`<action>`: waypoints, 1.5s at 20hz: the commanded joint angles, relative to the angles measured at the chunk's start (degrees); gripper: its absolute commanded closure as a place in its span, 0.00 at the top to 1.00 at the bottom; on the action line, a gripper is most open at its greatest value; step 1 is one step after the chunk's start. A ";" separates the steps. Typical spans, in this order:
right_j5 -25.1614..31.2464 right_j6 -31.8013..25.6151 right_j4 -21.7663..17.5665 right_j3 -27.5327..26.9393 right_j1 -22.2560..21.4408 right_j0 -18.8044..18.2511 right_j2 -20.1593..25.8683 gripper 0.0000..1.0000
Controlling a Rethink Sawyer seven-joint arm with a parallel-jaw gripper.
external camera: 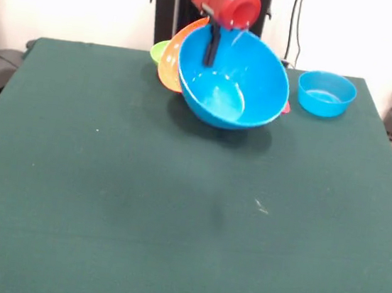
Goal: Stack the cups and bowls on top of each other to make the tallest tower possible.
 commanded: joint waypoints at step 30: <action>10.36 -4.32 -14.96 18.18 -17.25 -9.66 1.66 0.00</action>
